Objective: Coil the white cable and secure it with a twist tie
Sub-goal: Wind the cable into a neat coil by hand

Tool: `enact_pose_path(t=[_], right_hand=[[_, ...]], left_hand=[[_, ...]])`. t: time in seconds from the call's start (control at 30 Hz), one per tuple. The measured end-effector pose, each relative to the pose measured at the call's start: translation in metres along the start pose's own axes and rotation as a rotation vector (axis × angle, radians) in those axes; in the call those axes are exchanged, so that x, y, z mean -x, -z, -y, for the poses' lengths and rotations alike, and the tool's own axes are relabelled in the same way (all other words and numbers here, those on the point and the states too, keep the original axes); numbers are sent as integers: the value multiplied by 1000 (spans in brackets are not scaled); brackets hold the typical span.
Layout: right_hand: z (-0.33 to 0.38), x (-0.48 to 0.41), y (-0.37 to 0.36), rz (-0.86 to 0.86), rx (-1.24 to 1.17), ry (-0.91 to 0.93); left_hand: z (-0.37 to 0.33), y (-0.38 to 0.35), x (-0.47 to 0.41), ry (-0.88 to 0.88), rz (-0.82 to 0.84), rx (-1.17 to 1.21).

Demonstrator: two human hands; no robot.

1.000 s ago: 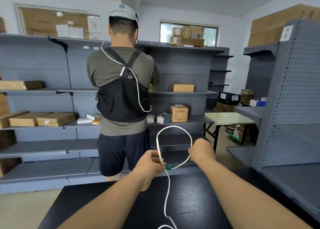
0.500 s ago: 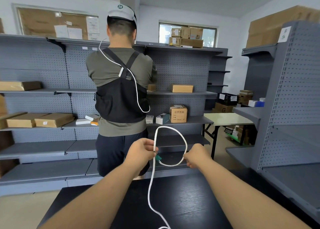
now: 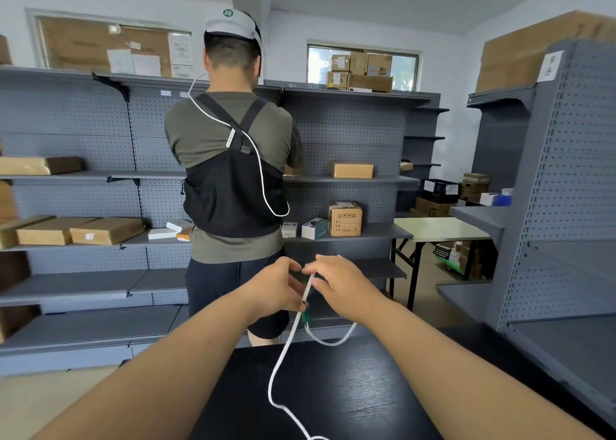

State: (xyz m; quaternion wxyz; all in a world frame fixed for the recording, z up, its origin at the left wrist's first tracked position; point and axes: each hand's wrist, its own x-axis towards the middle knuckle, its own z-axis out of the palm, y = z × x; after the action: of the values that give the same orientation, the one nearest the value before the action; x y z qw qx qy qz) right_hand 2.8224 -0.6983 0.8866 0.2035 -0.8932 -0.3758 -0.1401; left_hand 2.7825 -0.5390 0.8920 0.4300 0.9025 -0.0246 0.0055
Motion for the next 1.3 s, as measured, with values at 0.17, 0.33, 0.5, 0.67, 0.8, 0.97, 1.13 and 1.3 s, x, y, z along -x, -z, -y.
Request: enact_pose_path(t=[0.17, 0.33, 0.5, 0.67, 0.8, 0.97, 1.13, 1.3], right_hand=[[-3, 3, 0, 77, 3, -41], [-6, 5, -3, 150, -145, -132], [-1, 3, -4, 140, -166, -173], [5, 2, -4, 148, -195, -205], [8, 2, -2, 172, -225, -238], [10, 3, -1, 191, -241, -263], [10, 4, -3, 204, -253, -283], [6, 5, -1, 181, -267, -314]], left_hand=[[10, 3, 1, 35, -17, 16], [12, 4, -2, 0, -93, 1], [10, 2, -3, -54, -116, -81], [5, -3, -3, -85, -127, -142], [5, -7, -3, -99, -125, -170], [6, -10, -4, -94, -127, -182], [7, -13, -6, -91, -132, -157], [14, -16, -3, -93, -122, -106]])
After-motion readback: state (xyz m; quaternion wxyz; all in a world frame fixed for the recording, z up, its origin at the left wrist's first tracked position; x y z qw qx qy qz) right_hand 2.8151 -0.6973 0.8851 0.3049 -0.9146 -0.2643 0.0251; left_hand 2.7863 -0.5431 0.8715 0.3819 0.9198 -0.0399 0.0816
